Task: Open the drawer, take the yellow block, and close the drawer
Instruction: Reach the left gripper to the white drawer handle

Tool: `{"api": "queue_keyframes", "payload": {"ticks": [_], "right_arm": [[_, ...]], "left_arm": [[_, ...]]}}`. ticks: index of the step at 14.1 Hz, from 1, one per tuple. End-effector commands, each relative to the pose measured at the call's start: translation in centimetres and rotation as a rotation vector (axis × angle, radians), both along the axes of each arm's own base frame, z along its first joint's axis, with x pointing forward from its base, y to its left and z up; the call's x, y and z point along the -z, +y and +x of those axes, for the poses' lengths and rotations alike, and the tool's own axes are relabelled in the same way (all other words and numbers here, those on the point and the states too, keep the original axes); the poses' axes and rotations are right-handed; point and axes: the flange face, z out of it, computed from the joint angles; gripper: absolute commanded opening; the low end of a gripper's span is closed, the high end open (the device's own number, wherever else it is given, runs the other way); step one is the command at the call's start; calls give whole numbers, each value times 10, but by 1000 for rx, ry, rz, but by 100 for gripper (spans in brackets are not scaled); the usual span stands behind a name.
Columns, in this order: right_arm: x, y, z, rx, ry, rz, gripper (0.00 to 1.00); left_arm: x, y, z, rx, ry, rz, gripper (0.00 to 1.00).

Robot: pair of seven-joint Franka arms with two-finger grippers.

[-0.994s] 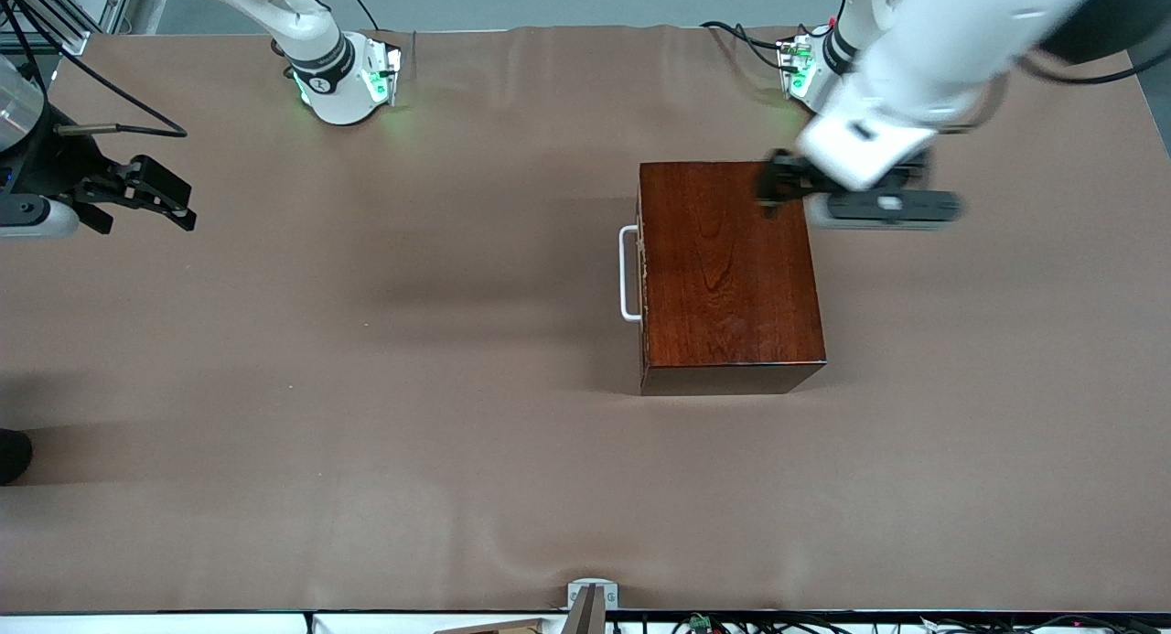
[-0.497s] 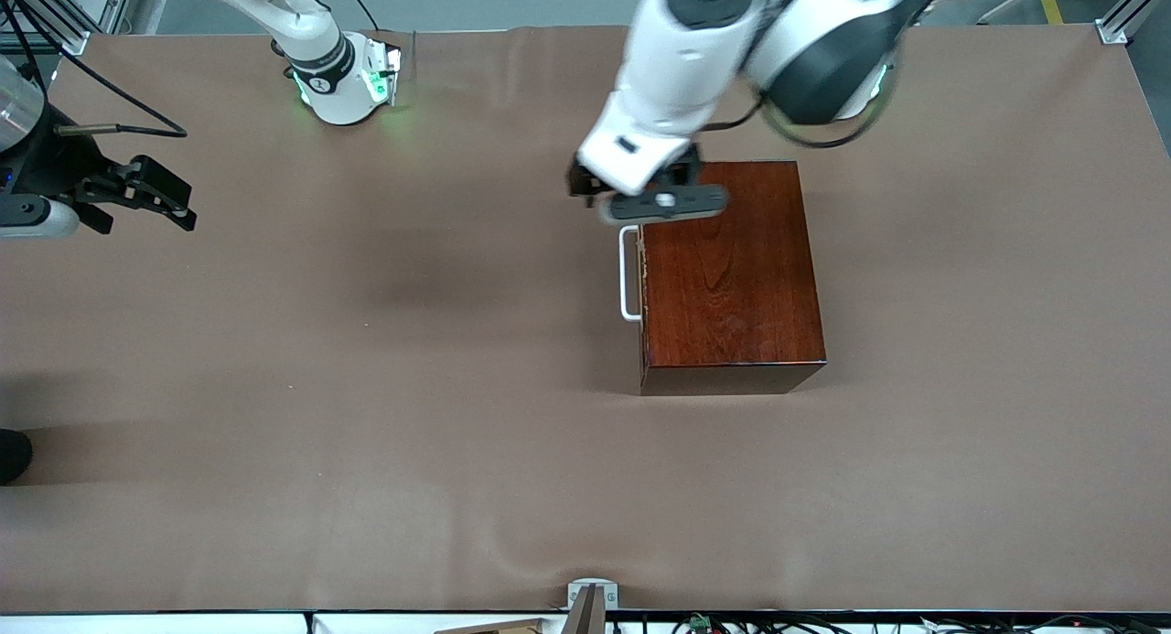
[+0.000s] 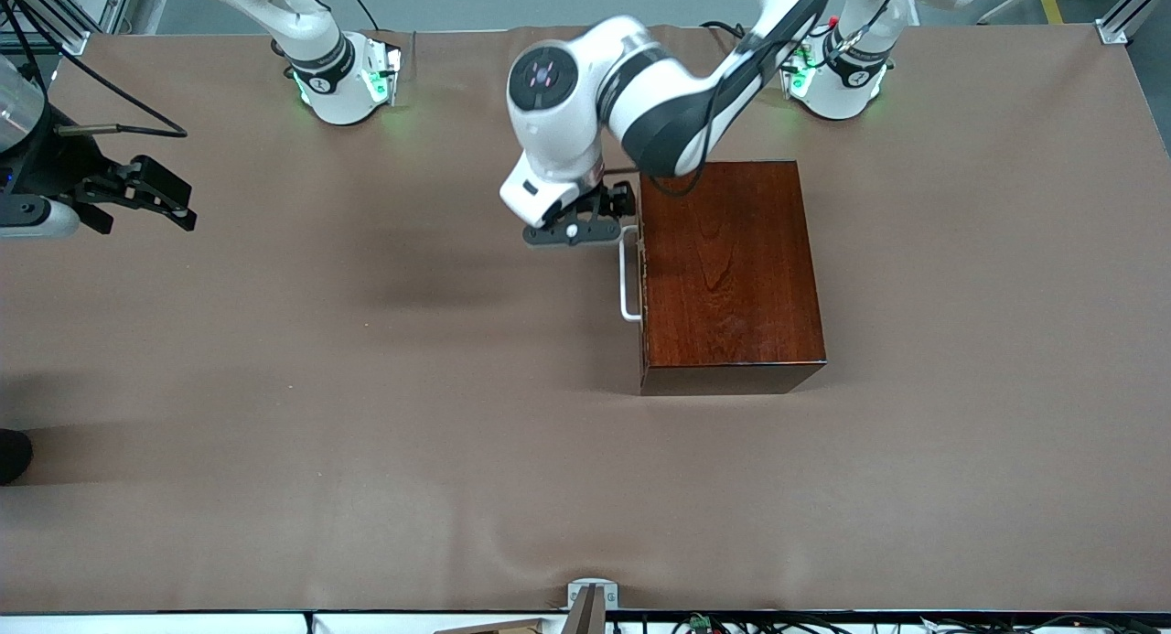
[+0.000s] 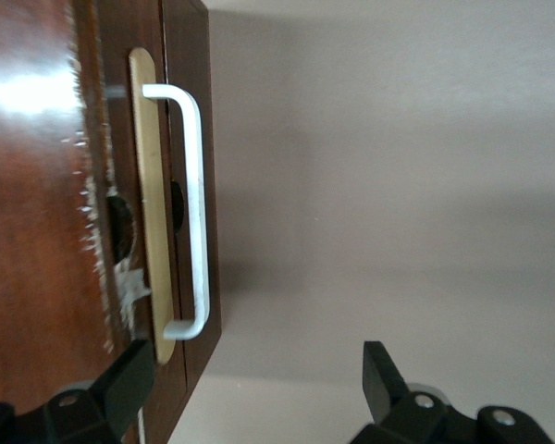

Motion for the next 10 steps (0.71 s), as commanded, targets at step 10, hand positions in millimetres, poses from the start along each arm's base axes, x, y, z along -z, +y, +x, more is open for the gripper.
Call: {"api": "queue_keyframes", "payload": {"ticks": [10], "right_arm": [[-3, -1, 0, 14, -3, -12, 100]], "left_arm": [[90, -8, 19, 26, -80, 109, 100]]}}
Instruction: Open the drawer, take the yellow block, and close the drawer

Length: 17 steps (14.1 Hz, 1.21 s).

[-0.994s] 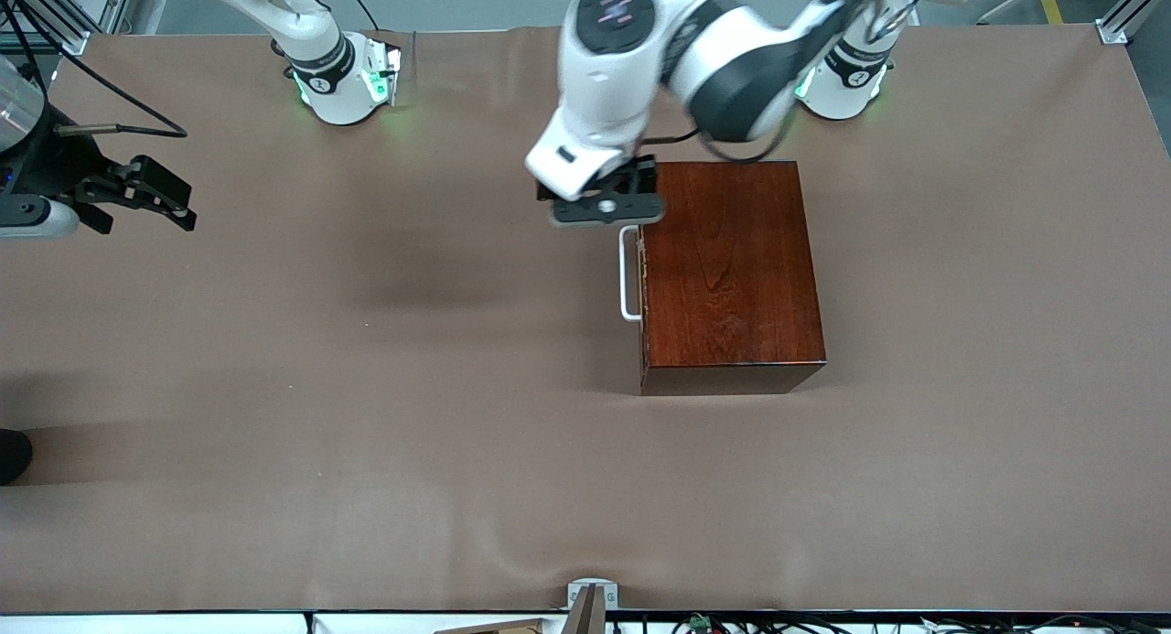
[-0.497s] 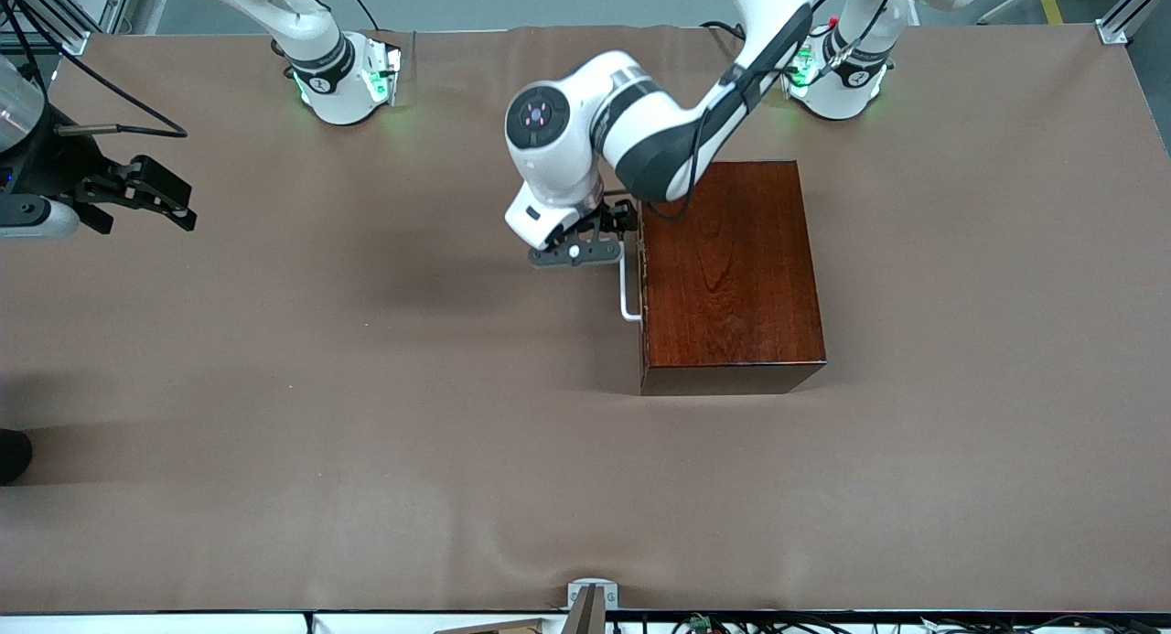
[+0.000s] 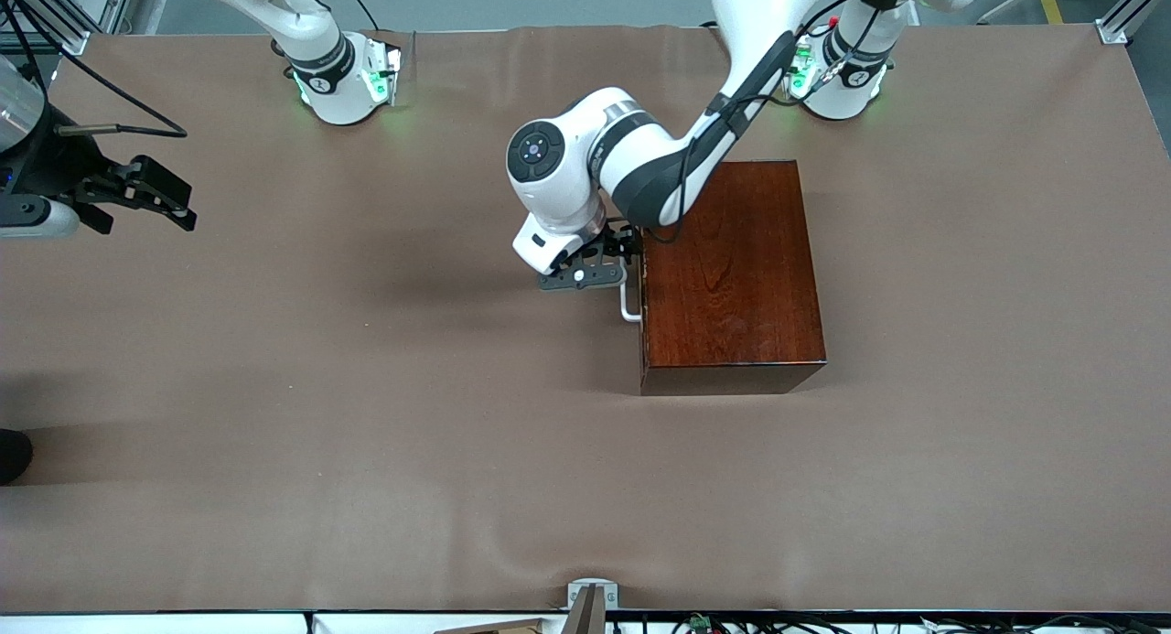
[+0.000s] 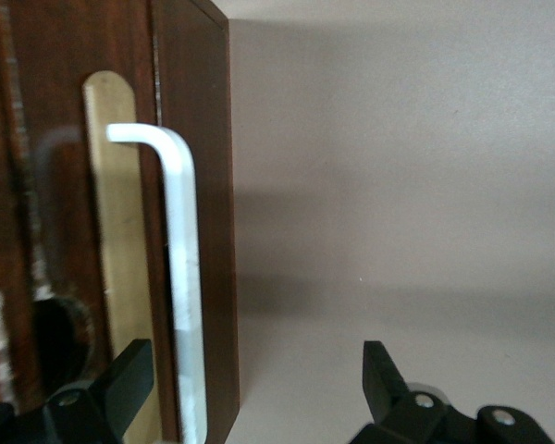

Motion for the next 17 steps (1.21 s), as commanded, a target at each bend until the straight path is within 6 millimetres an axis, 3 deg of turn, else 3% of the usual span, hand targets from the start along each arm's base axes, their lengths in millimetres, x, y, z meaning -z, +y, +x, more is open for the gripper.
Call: {"api": "queue_keyframes", "payload": {"ticks": [1, 5, 12, 17], "right_arm": [[-2, -1, 0, 15, 1, -13, 100], [-2, -1, 0, 14, 1, -13, 100], [1, -3, -2, 22, 32, -5, 100], [17, 27, 4, -30, 62, -12, 100]], "left_arm": [[15, -9, 2, 13, -36, 9, 100], [24, -9, 1, 18, -32, 21, 100], [20, 0, 6, 12, -39, 58, 100], [21, -11, 7, 20, -72, 2, 100]]}}
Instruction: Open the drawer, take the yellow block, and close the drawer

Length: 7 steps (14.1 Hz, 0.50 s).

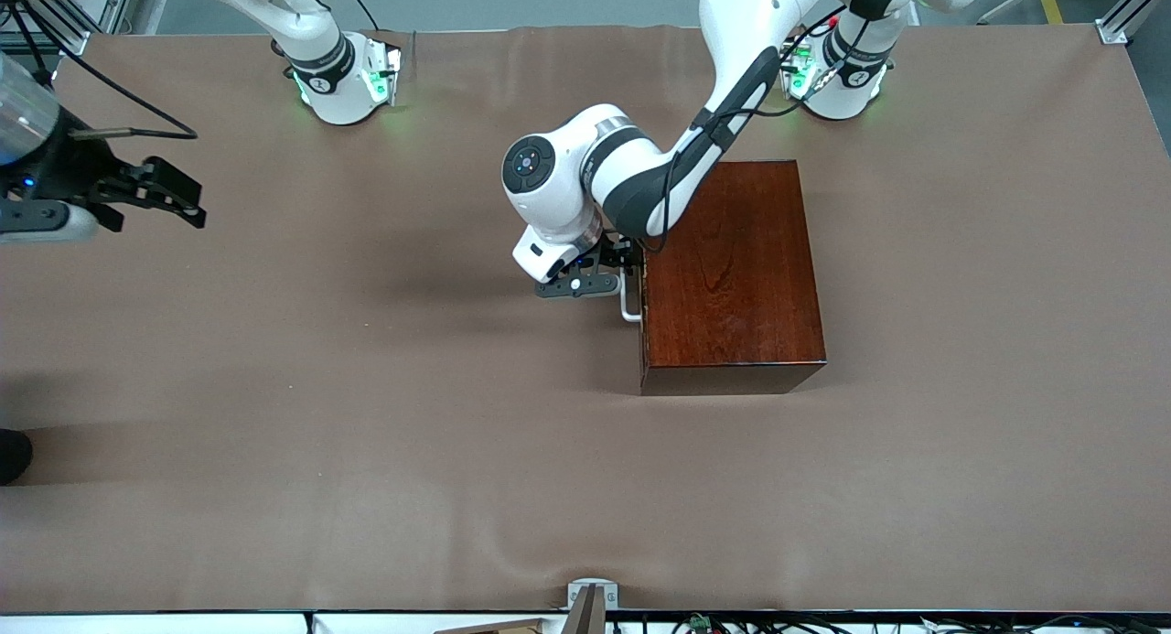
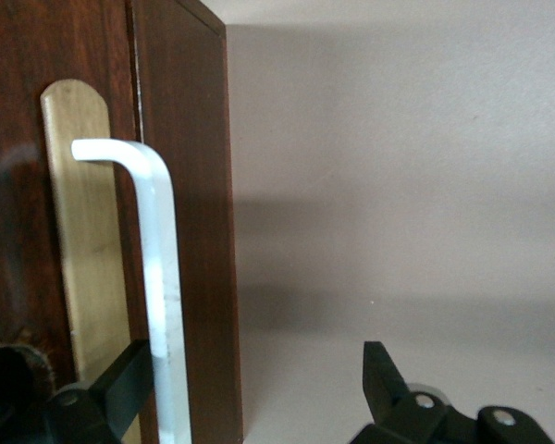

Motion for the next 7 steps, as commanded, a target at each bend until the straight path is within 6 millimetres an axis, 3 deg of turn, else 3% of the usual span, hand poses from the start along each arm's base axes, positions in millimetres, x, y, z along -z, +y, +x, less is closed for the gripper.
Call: {"api": "queue_keyframes", "payload": {"ticks": [1, 4, 7], "right_arm": [[4, 11, 3, -5, 18, -4, 100], [4, 12, 3, -5, 16, -3, 100], [7, 9, 4, 0, 21, -4, 100]], "left_arm": [[-2, -15, 2, -5, -67, -46, 100], [-9, -32, -3, -34, -115, -127, 100], [-3, -41, -6, -55, -132, -167, 100]]}}
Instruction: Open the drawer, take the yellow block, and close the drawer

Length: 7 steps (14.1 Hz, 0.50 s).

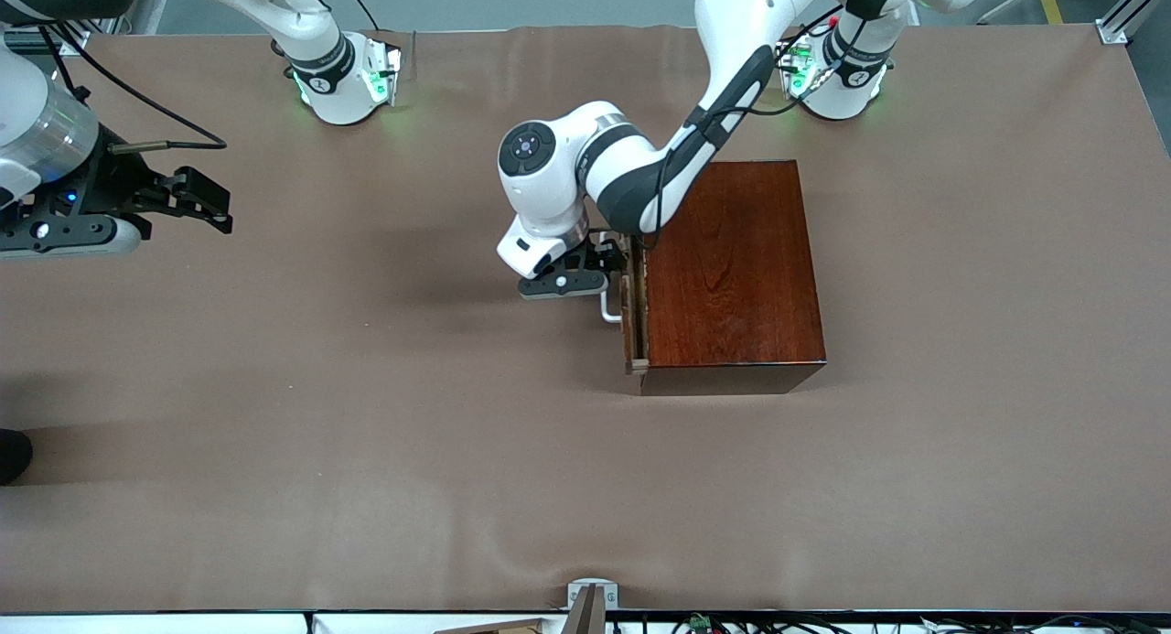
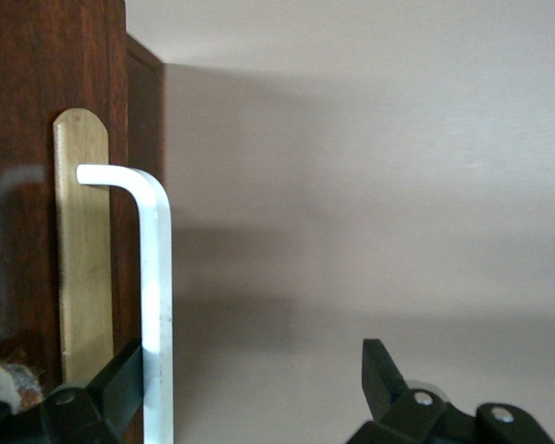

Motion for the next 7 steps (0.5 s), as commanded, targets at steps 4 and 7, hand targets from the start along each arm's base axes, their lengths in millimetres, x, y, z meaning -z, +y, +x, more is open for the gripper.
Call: {"api": "queue_keyframes", "payload": {"ticks": [4, 7], "right_arm": [[0, 1, 1, 13, 9, -1, 100], [2, -6, 2, 25, 14, -2, 100]], "left_arm": [[11, -31, -13, -3, -47, -96, 100], [7, -35, -13, -24, -28, -149, 100]]}}
